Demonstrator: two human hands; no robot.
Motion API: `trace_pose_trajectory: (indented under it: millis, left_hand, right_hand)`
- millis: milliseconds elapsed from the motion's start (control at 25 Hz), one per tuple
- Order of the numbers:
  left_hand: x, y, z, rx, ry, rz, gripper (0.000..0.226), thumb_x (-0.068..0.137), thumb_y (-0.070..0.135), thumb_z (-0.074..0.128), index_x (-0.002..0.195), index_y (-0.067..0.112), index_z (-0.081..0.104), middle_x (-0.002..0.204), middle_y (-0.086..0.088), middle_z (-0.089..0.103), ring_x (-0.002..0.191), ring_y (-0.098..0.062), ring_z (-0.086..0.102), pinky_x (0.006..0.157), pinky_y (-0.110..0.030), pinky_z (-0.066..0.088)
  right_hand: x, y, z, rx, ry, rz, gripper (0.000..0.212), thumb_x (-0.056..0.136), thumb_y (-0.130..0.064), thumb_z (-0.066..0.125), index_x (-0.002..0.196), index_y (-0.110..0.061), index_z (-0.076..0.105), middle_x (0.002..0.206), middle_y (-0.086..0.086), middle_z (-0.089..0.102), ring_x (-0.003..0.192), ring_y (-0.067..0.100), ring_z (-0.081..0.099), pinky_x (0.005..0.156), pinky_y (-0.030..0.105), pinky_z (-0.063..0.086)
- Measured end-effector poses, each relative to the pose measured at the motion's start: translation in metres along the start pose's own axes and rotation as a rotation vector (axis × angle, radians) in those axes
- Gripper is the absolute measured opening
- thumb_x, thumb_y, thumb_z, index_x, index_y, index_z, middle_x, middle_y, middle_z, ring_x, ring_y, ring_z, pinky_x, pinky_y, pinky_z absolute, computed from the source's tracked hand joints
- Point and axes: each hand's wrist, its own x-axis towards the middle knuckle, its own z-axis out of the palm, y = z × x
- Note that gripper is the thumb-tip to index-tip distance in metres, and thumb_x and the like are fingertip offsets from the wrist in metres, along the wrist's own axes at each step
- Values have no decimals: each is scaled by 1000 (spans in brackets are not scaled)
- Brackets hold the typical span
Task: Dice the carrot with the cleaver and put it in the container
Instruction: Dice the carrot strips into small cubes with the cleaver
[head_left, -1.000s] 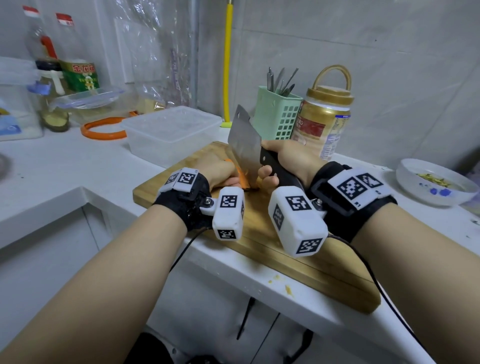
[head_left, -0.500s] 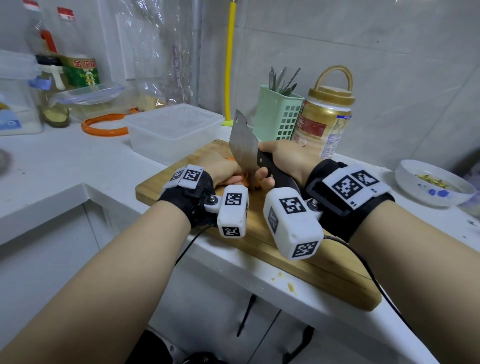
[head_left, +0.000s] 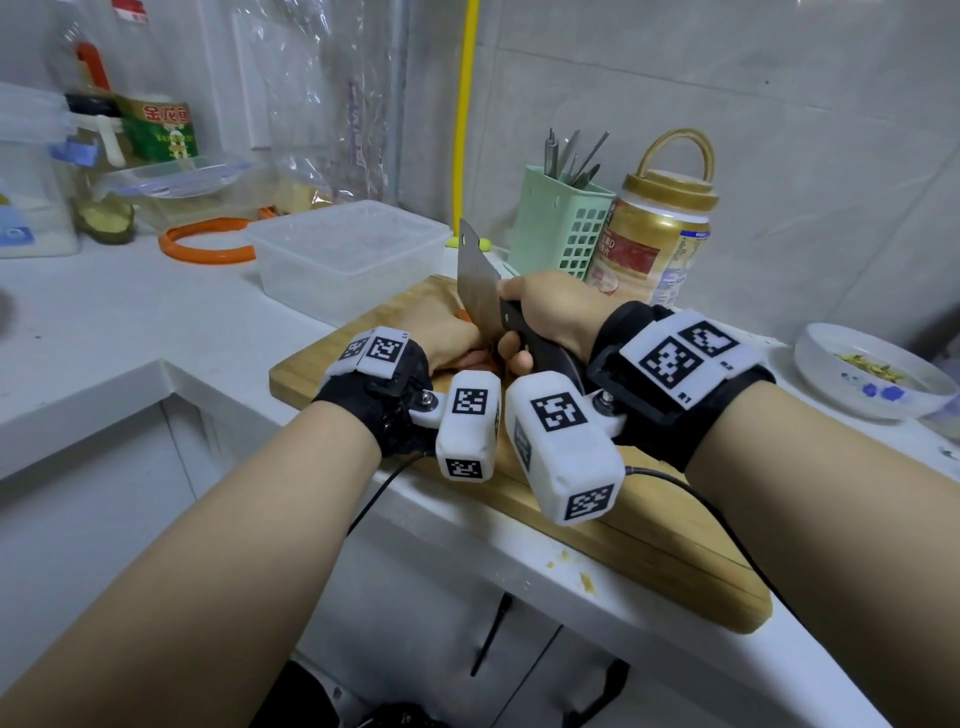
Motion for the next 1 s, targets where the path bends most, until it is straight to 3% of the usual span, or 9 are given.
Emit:
trace_pose_trajectory:
  millis: [120,200,320,480,600,640,760,880,1000]
  left_hand:
    - [10,-6,0,68,-44,1,36,55,22,63,84,0,65,75,-20,64,70,-26,61,69,-40,46]
    - [16,-10,-1,135,-26,2,42,57,23,59,89,-3,65,76,-23,66,68,-25,61,69,-40,45]
    - [6,-6,-2,115,-49,-21,30,67,8,53,91,-4,68,74,-20,62,55,-23,57,56,-28,46]
    - [-2,-1,-1,138,-42,35,10,63,11,57,69,5,63,62,-13,63,57,-26,59,57,-32,47]
    - [-8,3,-3,164,-25,89,14,65,12,60,74,2,63,65,-14,64,58,-24,60,54,-30,49]
    - [-9,3,-3,169,-20,67,6,71,6,59,74,2,63,63,-14,61,52,-21,58,50,-26,47]
    - [-8,4,-4,200,-29,42,17,80,-4,57,66,5,58,53,-8,54,39,-12,48,37,-17,37]
    - [-10,6,-5,188,-38,38,23,80,-8,54,60,4,53,46,-5,51,34,-10,45,35,-15,34]
    - [-7,5,-5,152,-49,1,12,79,-5,55,71,1,60,58,-10,58,38,-11,49,36,-16,37]
  right_hand:
    - [0,0,2,-26,19,-7,27,101,-17,33,77,-5,39,59,11,43,25,16,37,33,14,33]
    - [3,0,1,-11,18,-9,27,101,-15,33,77,-5,39,59,11,42,25,15,37,34,14,33]
    - [8,2,-1,-13,30,-12,29,101,-17,33,75,-6,37,56,11,43,32,18,36,38,19,31]
    - [21,3,10,-55,74,-93,27,98,-15,40,74,-3,43,54,12,45,38,21,39,37,20,34]
    - [29,2,11,-111,63,-128,29,98,-15,42,71,-6,45,56,11,47,34,20,43,36,22,35]
    - [31,2,8,-110,60,-130,31,99,-16,42,69,-8,44,59,9,46,34,18,44,37,24,35]
    - [32,1,-1,-97,64,-154,34,99,-14,41,65,-11,42,63,6,44,35,15,45,39,27,36]
    - [32,2,-2,-136,53,-166,31,100,-17,42,69,-16,43,69,-2,45,36,0,48,35,11,37]
    - [31,3,-3,-16,42,-90,30,101,-17,40,71,-12,39,63,5,41,28,9,40,29,16,31]
